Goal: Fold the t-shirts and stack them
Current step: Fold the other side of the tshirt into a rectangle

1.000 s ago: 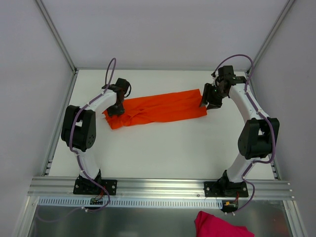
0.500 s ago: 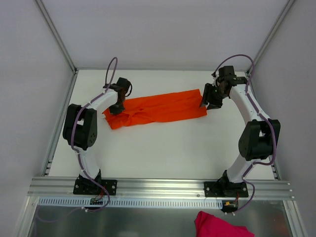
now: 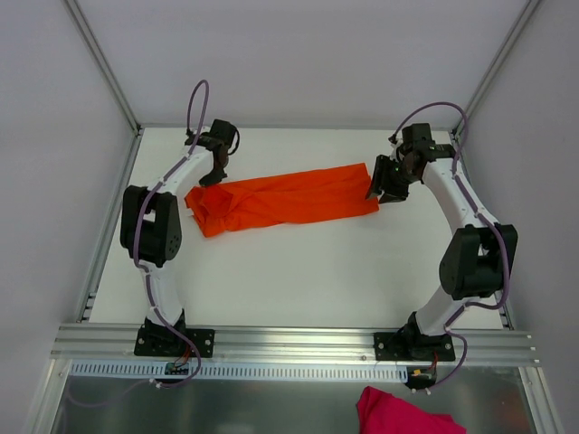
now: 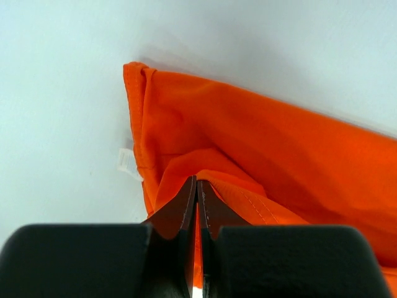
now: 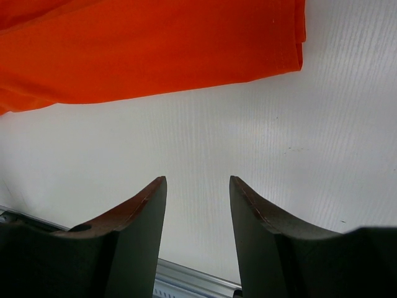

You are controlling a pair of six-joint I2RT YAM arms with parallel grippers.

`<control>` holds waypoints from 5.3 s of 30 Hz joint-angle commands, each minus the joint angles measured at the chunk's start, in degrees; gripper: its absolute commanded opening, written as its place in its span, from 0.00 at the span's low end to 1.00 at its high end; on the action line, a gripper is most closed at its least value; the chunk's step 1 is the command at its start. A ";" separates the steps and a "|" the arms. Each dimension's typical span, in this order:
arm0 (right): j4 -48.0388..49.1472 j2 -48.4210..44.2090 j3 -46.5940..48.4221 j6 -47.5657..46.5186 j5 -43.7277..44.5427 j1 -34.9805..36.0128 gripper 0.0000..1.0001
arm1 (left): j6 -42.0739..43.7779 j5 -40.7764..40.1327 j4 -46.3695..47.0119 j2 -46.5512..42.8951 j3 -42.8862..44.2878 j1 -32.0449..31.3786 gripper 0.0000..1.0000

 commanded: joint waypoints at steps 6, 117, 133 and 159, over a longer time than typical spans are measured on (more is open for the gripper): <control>0.64 -4.40 -1.71 -1.25 -2.69 0.79 0.49 | 1.08 -1.59 -0.26 5.10 8.67 1.42 0.00; -0.94 26.09 19.29 -4.59 13.66 8.79 0.01 | -10.34 1.93 -13.00 -16.16 -20.16 -5.87 0.00; 4.41 29.96 15.86 -0.37 -8.56 9.85 0.01 | -9.55 5.97 -12.83 -14.32 -20.15 -5.87 0.00; 0.64 27.86 13.58 -2.48 6.01 11.52 0.01 | -8.84 7.39 -19.85 -19.67 -23.22 -5.87 0.00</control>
